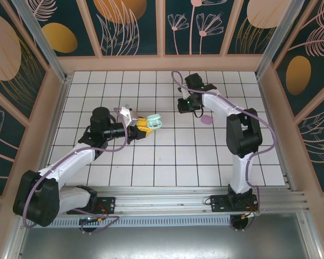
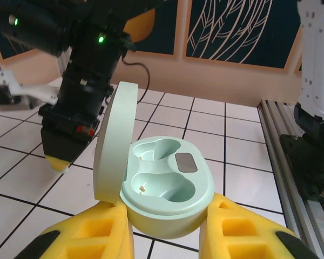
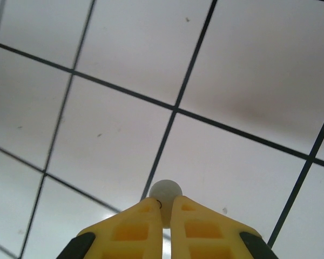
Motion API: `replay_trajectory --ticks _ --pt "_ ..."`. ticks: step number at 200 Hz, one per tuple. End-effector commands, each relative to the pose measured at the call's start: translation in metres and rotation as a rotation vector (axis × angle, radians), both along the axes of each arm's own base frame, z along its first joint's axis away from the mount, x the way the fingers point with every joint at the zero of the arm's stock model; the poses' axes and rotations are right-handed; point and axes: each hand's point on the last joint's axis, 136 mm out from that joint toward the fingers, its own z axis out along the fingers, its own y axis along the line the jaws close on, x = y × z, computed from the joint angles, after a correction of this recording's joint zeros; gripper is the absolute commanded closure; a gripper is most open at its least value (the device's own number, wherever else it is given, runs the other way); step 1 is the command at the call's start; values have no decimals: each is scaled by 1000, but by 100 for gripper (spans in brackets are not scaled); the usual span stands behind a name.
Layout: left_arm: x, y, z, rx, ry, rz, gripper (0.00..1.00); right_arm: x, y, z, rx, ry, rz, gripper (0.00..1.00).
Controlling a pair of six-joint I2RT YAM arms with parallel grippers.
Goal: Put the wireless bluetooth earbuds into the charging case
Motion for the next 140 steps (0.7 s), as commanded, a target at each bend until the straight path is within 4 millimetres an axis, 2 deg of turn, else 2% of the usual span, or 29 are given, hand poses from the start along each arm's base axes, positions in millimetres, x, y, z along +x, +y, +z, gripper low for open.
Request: replay_trajectory --ticks 1,53,92,140 --pt "4 -1 8 -22 -27 -10 89 -18 6 59 99 -82 60 92" --pt "10 -6 10 -32 -29 -37 89 -75 5 127 191 -177 203 90" --pt "14 -9 13 -37 -32 -46 89 -110 5 167 240 -250 265 89" --pt "16 -12 17 -47 -29 -62 89 -152 34 201 326 -311 425 85"
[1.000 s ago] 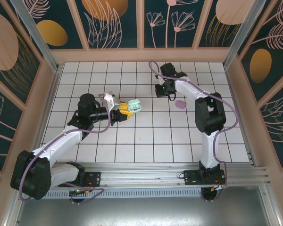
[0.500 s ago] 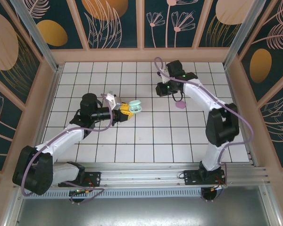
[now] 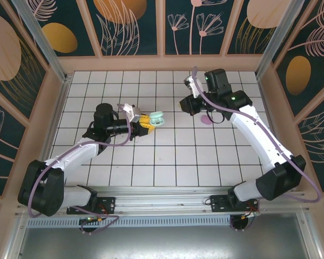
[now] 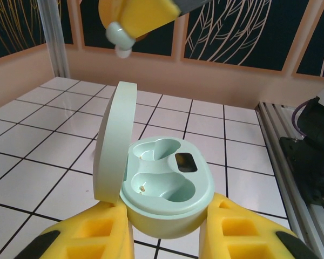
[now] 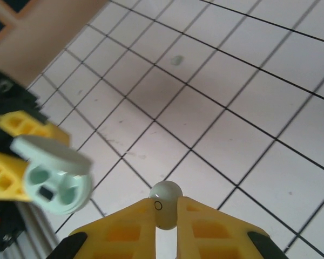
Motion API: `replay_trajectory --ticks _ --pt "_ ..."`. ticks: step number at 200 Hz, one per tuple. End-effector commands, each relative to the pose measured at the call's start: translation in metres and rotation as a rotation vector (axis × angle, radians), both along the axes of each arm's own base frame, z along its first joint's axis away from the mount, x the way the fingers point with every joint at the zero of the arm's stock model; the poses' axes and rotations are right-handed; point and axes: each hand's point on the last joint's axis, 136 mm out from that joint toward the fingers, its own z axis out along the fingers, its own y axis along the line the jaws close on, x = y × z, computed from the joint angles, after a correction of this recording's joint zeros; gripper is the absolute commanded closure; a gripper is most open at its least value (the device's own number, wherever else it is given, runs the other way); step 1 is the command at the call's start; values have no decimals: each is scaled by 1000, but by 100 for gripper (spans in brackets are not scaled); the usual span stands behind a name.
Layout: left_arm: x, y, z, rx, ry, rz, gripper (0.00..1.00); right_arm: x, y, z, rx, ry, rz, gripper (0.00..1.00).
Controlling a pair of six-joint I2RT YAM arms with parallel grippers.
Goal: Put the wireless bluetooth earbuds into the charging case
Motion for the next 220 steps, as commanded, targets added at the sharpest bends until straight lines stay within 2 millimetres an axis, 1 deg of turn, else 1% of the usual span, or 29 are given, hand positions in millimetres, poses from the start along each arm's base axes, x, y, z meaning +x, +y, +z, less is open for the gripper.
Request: replay_trajectory --ticks 1,11,22,27,41,67,87,128,220 --pt "1 -2 18 -36 -40 -33 89 -32 18 14 42 -21 134 85" --pt "1 -2 19 -37 -39 -35 89 -38 23 19 55 -27 159 84" --pt "1 -2 19 -37 -39 -36 89 -40 25 24 68 -35 172 84" --pt "1 -2 19 -38 -40 -35 89 -47 32 27 73 -36 200 84" --pt "0 -2 20 -38 -42 -35 89 -54 38 31 84 -41 229 84" --pt "-1 -2 22 -39 -44 -36 89 -64 47 33 86 -42 266 84" --pt "-1 -2 22 -40 -44 -38 89 -68 52 30 81 -36 288 84" --pt "-2 -1 24 -43 -48 -39 89 -71 59 19 61 -14 311 84" --pt "-6 1 27 -44 -57 -36 89 -69 69 -2 33 34 327 84"
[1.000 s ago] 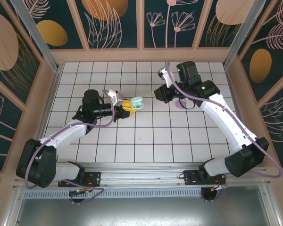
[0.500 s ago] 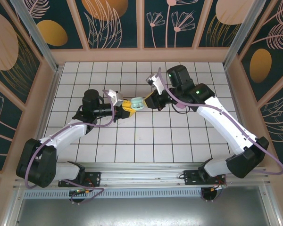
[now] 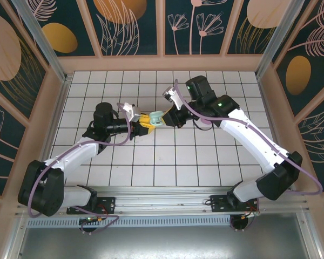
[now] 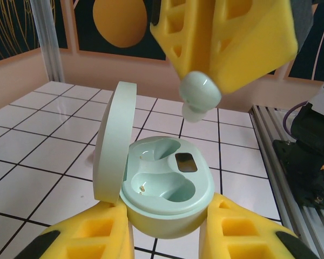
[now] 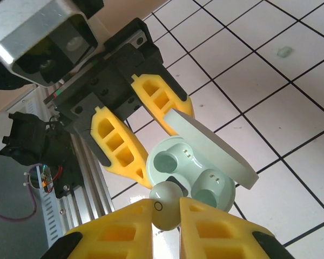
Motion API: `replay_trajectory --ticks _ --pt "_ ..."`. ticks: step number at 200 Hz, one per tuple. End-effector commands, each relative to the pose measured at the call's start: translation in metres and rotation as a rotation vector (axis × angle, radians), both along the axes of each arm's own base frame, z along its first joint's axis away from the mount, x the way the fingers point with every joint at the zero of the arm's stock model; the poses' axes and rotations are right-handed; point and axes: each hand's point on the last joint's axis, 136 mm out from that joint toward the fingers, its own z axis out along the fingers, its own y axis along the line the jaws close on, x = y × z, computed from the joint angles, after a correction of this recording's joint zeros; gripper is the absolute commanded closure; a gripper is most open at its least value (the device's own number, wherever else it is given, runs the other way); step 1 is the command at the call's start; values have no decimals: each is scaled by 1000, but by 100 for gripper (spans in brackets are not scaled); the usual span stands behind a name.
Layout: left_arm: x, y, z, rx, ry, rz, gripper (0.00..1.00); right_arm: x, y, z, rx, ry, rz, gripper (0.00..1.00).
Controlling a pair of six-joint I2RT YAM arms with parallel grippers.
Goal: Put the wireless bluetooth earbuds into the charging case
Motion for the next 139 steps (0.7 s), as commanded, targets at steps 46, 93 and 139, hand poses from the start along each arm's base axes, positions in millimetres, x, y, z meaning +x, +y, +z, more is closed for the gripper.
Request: replay_trajectory --ticks 46,93,139 --pt "-3 1 21 -31 -58 -16 90 0 4 -15 -39 18 20 84" --pt "-4 2 20 -30 -58 -19 90 5 4 -23 -68 27 7 84" --pt "-5 2 21 -29 -62 -20 90 6 5 -34 -91 55 14 84"
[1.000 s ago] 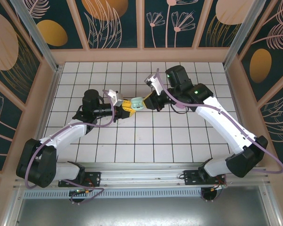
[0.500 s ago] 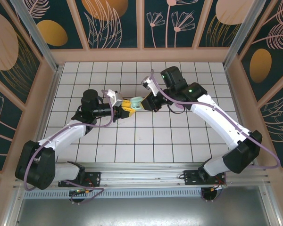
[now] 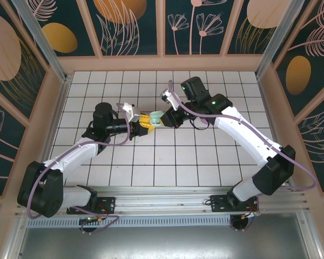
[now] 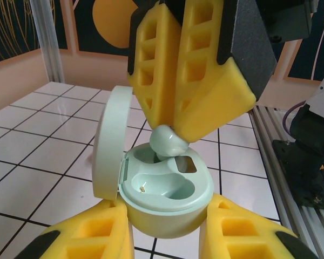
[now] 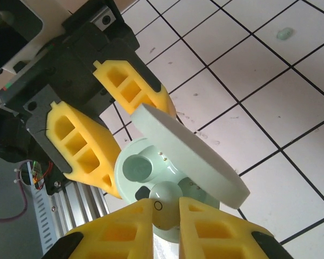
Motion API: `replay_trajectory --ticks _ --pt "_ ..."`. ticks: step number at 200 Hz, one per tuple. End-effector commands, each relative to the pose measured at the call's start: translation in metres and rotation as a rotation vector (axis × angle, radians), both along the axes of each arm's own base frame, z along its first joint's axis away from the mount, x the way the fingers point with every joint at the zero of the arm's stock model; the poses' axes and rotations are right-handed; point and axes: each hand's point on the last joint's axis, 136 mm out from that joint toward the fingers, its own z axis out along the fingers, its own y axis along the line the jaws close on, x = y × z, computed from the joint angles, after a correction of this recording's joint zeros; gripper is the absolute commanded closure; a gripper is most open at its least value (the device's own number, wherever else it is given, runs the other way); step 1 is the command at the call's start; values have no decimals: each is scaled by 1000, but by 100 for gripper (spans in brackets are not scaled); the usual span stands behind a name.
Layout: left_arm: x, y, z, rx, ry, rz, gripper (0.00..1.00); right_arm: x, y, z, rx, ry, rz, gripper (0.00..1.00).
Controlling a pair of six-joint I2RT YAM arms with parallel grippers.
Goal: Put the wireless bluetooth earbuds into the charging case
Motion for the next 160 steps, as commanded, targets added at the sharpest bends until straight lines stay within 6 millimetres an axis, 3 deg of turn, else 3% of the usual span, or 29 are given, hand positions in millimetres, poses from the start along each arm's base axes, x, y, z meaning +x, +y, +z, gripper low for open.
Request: replay_trajectory --ticks 1,67,160 --pt "-3 1 20 -31 -65 -20 90 -3 -1 -10 -42 19 16 84" --pt "-4 2 21 -30 -73 -22 90 1 -2 -8 -54 11 3 76" --pt "-4 2 20 -32 -72 -15 90 3 -1 16 -16 -31 -8 67"
